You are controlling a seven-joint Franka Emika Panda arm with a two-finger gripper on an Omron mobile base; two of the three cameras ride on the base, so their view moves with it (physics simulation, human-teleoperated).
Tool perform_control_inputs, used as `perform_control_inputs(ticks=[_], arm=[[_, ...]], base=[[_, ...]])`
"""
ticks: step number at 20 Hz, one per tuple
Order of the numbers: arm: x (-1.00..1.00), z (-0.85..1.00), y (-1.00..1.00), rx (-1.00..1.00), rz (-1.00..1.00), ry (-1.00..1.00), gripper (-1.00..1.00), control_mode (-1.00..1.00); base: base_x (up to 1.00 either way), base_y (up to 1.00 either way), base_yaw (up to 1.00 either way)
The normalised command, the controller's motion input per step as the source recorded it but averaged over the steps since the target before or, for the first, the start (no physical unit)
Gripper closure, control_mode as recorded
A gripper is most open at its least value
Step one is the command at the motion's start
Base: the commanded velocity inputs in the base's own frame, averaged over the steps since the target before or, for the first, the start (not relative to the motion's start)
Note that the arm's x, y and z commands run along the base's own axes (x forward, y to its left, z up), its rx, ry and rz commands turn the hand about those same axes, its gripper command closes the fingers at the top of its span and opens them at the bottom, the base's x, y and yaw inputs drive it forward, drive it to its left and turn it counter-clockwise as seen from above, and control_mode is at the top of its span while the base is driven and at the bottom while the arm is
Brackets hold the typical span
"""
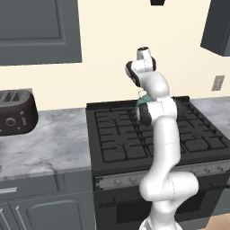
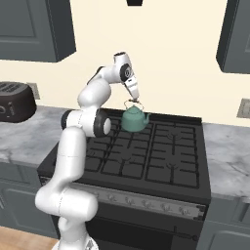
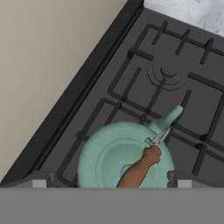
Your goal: The kettle is done boiling. Turn off the stove, then wait for 300 timesteps before moving the kettle to the dining table.
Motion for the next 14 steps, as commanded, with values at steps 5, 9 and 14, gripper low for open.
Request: perform_control_inputs(ticks=[5,9,14], arm=[[0.00,-0.07,0.00,0.04,0.00,0.01,-1.00,-1.00],[0.00,-0.01,0.00,0.01,0.00,0.00,-1.00,-1.00],[0.00,-0.02,0.00,0.00,0.00,0.00,-1.00,-1.00]], base=[[0.00,0.00,0.00],[0.00,0.00,0.00],[0.00,0.00,0.00]])
